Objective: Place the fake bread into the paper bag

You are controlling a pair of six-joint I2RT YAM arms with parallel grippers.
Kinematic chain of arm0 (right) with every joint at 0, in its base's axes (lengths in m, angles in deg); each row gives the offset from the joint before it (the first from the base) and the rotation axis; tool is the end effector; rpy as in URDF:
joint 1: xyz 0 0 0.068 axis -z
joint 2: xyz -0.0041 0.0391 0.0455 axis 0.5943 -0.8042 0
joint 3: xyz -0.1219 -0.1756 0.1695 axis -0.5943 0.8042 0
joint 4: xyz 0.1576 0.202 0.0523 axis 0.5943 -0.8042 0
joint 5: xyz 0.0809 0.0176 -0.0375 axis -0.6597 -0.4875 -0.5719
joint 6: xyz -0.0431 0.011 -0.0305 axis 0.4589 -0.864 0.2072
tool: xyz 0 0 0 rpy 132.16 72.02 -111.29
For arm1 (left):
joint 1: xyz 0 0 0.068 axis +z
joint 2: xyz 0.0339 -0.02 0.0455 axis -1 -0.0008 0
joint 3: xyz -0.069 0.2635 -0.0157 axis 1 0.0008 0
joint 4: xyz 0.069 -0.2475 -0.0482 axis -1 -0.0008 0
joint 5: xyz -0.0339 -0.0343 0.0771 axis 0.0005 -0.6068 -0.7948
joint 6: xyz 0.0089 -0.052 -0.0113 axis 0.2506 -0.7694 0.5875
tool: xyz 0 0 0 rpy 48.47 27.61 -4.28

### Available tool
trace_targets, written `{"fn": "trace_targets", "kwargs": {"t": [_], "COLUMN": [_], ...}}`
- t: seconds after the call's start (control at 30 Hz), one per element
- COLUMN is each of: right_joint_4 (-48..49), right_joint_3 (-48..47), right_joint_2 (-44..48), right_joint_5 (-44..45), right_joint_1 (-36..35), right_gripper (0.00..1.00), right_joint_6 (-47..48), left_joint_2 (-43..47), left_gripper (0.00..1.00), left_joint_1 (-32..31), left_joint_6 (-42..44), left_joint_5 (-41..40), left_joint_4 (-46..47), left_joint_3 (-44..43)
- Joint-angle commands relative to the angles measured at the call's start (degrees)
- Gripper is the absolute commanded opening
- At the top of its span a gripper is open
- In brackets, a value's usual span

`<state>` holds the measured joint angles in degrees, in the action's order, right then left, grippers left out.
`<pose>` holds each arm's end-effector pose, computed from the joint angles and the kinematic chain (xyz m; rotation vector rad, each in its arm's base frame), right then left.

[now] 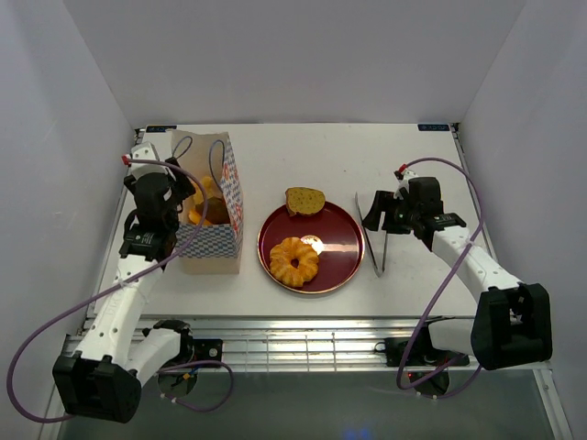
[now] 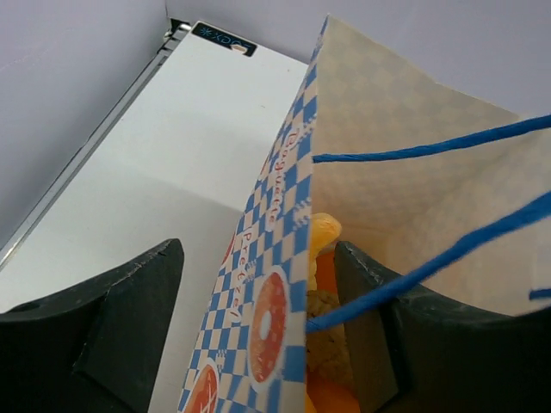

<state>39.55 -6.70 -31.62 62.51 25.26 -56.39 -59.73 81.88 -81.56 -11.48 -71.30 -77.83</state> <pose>0.2583 0.0593 0.2368 -0.0294 2.3060 0.4994 0.2258 -0.0164 0.3353 -0.4309 1.7688 0.1253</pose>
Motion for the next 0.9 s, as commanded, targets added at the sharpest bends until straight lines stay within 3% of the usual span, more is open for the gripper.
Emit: {"fn": "trace_targets", "kwargs": {"t": [0.0, 0.27, 0.3, 0.37, 0.63, 0.87], "right_joint_4": [-0.74, -3.2, -3.38, -2.33, 0.22, 0.75], "right_joint_3": [-3.32, -5.96, -6.4, -6.14, -5.78, -5.0], "right_joint_2": [1.61, 1.96, 2.48, 3.62, 10.83, 19.34], "right_joint_5": [-1.81, -2.87, -2.78, -2.43, -0.15, 4.15], "right_joint_1": [0.3, 0.22, 0.22, 0.22, -0.22, -3.21], "right_gripper": [0.74, 0.75, 0.78, 0.98, 0.9, 0.9], "right_joint_6": [1.44, 1.88, 1.8, 1.71, 0.39, 2.23], "left_joint_2": [4.88, 12.1, 12.45, 13.07, 12.81, 19.74], "left_gripper": [0.82, 0.94, 0.95, 0.96, 0.98, 0.98], "left_joint_1": [-0.01, -0.01, -0.01, 0.08, -0.01, 0.08], "left_joint_6": [-0.64, -1.17, -1.17, -0.73, 0.94, 0.94], "left_joint_5": [5.12, 5.22, 4.78, 3.37, 0.56, 3.63], "left_joint_4": [-2.16, -9.45, -10.33, -12.61, -21.14, -23.26], "left_joint_3": [0.16, -0.44, -1.15, -3.94, -14.95, -11.79]}}
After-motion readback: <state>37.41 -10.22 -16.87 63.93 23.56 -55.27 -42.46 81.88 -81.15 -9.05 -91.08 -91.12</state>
